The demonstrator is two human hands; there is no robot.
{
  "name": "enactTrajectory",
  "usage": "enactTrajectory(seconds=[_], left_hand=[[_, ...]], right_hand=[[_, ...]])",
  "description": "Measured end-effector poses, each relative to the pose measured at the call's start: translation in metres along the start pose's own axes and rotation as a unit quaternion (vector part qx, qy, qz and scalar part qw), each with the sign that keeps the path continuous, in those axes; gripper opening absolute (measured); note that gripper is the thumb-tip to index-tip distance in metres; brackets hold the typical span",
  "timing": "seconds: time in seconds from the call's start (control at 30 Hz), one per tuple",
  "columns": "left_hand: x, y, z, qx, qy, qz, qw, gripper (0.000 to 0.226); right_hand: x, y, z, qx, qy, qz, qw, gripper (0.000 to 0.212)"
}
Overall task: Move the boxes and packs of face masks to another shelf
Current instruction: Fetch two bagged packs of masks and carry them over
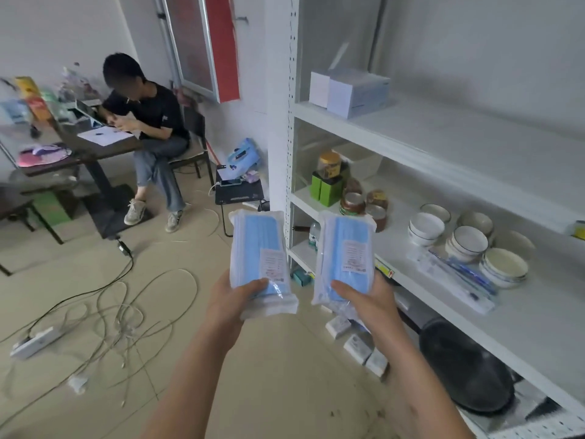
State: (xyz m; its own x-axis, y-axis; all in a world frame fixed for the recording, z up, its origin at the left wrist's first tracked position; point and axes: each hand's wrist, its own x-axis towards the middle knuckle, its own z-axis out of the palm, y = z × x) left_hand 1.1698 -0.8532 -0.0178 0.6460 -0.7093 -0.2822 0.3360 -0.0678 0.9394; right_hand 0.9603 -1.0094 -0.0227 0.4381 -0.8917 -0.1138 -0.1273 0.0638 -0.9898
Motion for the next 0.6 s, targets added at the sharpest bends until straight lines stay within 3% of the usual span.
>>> enactTrajectory(seconds=[0.23,0.47,0.6], left_hand=[[0.119,0.033,-0.016,-0.030,-0.001,-0.016,0.999,0.048],[0.240,0.093,-0.025,-0.016,-0.063,-0.014,0.998,0.043],[0.295,0.129,-0.013,-0.017,-0.119,-0.004,0.993,0.042]], right_hand=[[0.117,-0.015,0.053,-0.008,0.015,0.001,1.000,0.052],[0.211,-0.053,0.107,0.021,0.056,-0.017,0.998,0.057],[0.248,-0.086,0.109,0.017,0.124,-0.050,0.991,0.060]])
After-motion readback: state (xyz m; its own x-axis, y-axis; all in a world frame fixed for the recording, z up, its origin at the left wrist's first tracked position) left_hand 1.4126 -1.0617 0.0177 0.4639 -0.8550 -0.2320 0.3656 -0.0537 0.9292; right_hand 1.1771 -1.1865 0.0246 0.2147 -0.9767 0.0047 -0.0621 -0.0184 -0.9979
